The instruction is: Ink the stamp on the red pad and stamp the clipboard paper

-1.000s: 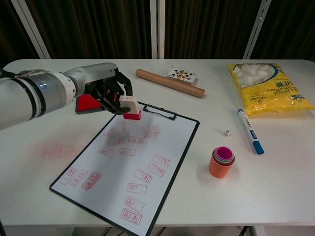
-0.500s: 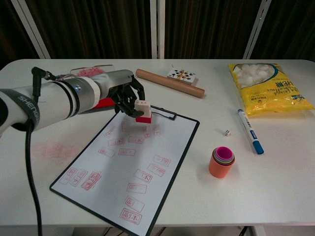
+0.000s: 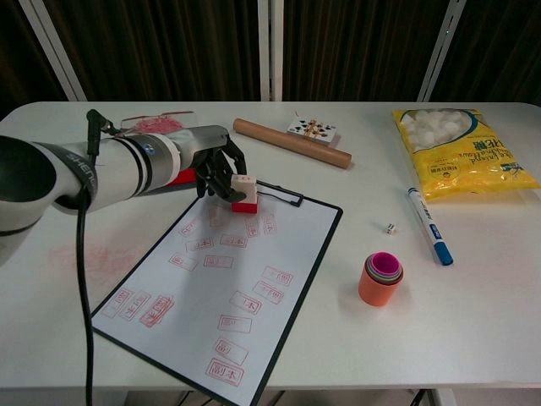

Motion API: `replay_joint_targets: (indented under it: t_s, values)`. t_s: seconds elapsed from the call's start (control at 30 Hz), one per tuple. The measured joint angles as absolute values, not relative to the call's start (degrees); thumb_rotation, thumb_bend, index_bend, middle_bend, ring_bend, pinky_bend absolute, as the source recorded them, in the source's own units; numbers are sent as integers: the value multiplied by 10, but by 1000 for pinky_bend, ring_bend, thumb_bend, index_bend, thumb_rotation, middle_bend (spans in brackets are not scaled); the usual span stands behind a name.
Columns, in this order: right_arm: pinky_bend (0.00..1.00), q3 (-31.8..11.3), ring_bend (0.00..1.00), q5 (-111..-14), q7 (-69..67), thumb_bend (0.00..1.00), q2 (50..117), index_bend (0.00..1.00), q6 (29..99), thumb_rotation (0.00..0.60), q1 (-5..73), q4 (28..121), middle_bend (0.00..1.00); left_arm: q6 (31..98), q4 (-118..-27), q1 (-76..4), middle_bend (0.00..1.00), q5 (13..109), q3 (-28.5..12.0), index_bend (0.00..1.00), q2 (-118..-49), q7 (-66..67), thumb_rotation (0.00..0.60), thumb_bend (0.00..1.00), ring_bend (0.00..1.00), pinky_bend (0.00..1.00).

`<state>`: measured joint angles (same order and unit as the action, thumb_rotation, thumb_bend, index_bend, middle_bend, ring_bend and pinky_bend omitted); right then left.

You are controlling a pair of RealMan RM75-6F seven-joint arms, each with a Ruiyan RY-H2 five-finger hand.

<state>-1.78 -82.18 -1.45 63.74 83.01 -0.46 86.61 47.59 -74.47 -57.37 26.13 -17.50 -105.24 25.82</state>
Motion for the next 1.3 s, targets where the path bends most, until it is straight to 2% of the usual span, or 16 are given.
replay_joint_targets:
  t_s: [0.33, 1.3]
  values:
    - [0, -20, 0, -817, -13, 564, 639, 0, 824, 600, -3, 865, 0, 456, -726, -584, 710, 240, -181, 715, -1055, 249, 600, 467, 648, 591]
    - [0, -17, 0, -822, -46, 567, 648, 0, 818, 600, -3, 840, 0, 430, -659, -582, 730, 240, -157, 734, -1084, 229, 600, 463, 662, 601]
